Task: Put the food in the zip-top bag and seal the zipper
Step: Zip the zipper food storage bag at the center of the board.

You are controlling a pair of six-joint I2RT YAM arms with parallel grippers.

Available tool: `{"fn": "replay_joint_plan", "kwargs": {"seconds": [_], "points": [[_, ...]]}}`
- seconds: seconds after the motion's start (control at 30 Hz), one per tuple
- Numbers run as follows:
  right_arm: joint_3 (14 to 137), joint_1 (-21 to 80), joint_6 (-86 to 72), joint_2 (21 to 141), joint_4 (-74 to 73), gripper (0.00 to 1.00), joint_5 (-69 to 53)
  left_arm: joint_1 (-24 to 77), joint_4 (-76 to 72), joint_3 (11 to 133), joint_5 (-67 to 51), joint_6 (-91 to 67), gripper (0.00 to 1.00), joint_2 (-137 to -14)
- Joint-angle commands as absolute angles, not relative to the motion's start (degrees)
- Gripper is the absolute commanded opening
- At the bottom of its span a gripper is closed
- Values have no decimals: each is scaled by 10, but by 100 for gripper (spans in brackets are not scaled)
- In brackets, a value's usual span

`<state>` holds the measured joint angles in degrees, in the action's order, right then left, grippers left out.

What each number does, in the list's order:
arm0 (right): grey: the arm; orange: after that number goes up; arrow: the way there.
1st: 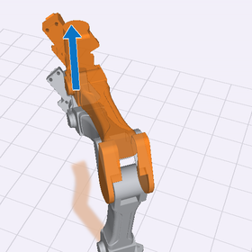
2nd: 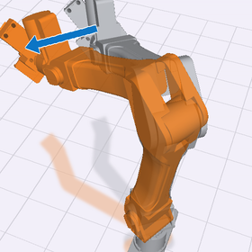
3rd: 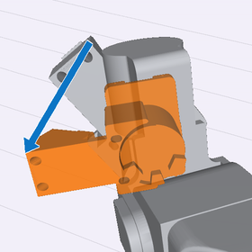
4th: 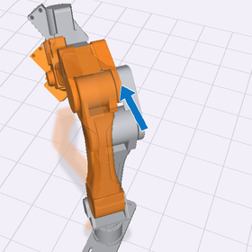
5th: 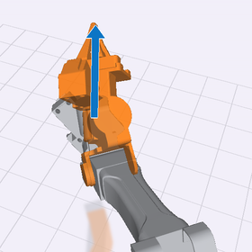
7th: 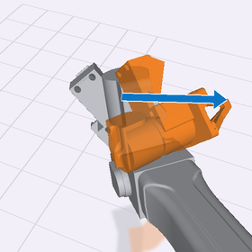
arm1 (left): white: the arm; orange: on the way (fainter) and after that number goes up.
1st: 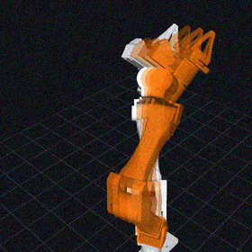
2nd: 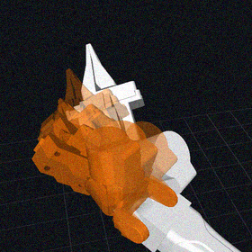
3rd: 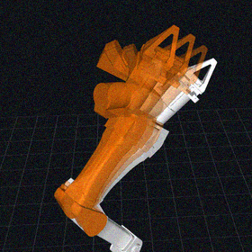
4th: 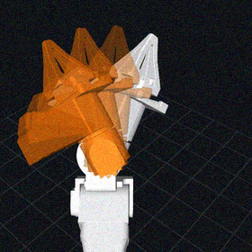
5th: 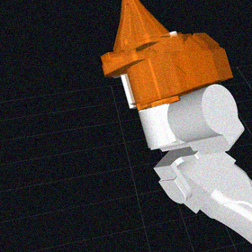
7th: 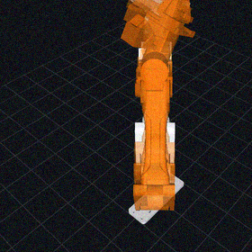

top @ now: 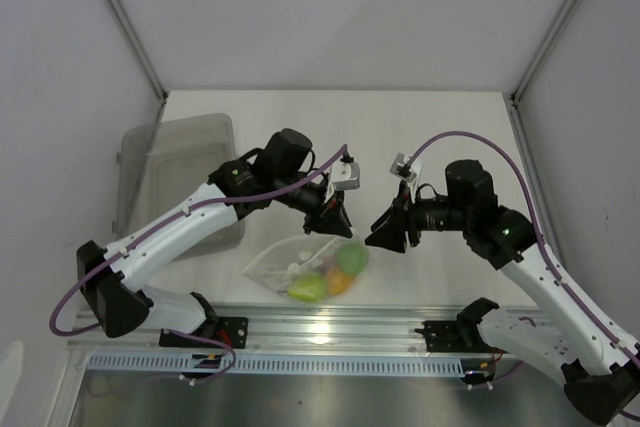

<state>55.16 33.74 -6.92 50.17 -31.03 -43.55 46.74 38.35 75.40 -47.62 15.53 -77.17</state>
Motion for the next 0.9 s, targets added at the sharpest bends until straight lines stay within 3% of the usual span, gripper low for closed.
{"fn": "replay_joint_plan", "kwargs": {"seconds": [0.0, 0.67, 0.73, 0.77, 0.8, 0.87], "points": [[578, 336, -35, 511, -300, 50, -460, 464, 382, 776, -506, 156, 1, -765], [563, 393, -14, 551, -223, 47, -446, 464, 383, 799, -517, 141, 1, -778], [557, 399, -15, 554, -215, 41, -443, 464, 385, 802, -519, 142, 1, -780], [555, 401, -18, 554, -210, 22, -444, 464, 386, 802, -517, 142, 1, -780], [550, 402, -19, 555, -204, 12, -445, 464, 386, 802, -517, 142, 1, -780], [541, 403, -25, 556, -194, 10, -446, 464, 388, 803, -518, 144, 1, -780]]}}
